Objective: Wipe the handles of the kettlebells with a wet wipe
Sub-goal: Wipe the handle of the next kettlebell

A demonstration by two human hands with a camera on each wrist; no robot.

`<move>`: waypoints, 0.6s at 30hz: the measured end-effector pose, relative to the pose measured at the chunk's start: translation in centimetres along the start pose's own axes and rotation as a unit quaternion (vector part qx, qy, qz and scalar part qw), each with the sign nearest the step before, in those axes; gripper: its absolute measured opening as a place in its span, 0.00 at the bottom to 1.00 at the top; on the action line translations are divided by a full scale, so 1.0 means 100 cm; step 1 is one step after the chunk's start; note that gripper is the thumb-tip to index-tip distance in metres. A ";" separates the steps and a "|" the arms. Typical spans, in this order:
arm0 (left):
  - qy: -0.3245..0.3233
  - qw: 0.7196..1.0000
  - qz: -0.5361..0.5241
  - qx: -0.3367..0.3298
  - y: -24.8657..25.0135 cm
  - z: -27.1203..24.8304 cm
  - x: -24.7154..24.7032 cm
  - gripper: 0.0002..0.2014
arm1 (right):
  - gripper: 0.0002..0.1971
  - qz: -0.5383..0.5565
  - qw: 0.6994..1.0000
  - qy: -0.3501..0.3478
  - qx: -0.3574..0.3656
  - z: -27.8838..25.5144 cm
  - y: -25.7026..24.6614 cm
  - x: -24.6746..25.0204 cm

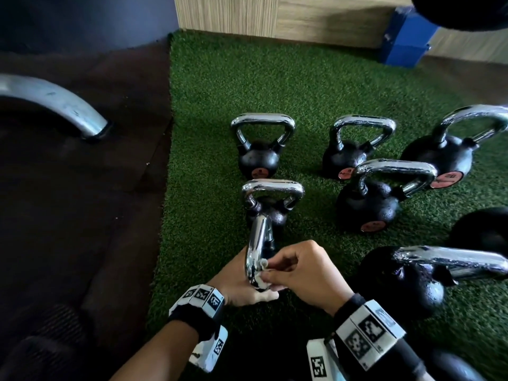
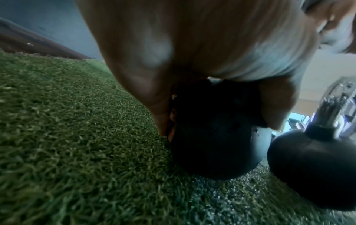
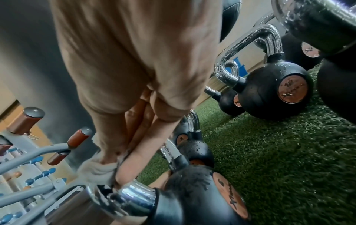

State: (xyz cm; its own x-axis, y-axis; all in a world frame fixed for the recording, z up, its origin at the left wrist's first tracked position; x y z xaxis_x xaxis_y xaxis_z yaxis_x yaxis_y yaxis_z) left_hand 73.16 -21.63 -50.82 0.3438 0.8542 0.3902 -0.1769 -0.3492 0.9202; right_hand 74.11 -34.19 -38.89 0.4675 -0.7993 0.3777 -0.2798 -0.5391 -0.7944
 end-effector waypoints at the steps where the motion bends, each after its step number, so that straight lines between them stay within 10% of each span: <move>1: 0.000 1.000 -0.006 0.011 0.001 -0.001 0.000 0.30 | 0.07 -0.012 1.000 0.006 0.005 0.001 0.000 0.001; 14: -0.002 0.999 -0.041 0.018 0.017 -0.004 0.002 0.28 | 0.13 -0.137 0.987 0.014 0.080 0.009 -0.001 -0.007; 18: -0.041 0.999 -0.001 -0.003 0.024 -0.005 -0.001 0.23 | 0.01 -0.249 0.963 -0.020 0.104 0.012 -0.005 -0.015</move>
State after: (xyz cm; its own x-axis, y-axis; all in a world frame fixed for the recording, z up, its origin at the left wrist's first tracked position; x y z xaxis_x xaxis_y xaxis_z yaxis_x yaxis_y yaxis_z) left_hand 72.25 -22.35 -48.63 0.4178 0.8206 0.3899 -0.1819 -0.3449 0.9209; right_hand 74.53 -32.40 -39.64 0.5328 -0.4426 0.7213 0.1584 -0.7851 -0.5988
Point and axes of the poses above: each hand's wrist, its own z-axis towards the middle knuckle, its own x-axis out of the back of the hand, y = z × x, the point moved 8 cm from there along z, towards the middle knuckle, and after that the axes turned 15 degrees about -x, right-handed, at the moved point
